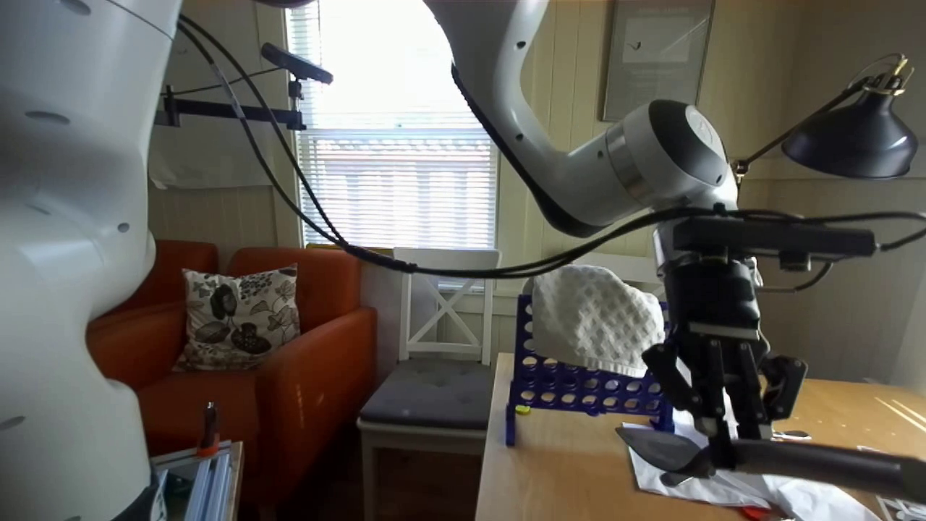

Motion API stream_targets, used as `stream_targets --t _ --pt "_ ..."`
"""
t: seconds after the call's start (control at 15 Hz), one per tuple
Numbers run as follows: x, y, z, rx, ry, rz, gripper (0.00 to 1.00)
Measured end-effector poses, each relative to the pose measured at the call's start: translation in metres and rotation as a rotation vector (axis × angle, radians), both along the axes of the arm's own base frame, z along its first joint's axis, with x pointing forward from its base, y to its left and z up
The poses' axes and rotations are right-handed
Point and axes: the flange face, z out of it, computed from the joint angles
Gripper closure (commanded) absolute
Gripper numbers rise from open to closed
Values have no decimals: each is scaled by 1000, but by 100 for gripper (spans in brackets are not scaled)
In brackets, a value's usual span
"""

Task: Use the spatula to put the white towel on the blue gameboard.

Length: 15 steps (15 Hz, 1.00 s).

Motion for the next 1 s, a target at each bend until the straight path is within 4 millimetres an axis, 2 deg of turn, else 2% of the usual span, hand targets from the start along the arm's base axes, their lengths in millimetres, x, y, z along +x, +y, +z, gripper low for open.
stream_targets --t 0.27,0.47,0.8,1.0 --pt "-2 -19 -53 139 45 29 94" --pt "-2 -35 -79 288 42 53 94" --pt "-7 -51 -100 388 51 61 94" --pt "2 -52 -95 387 -20 104 94"
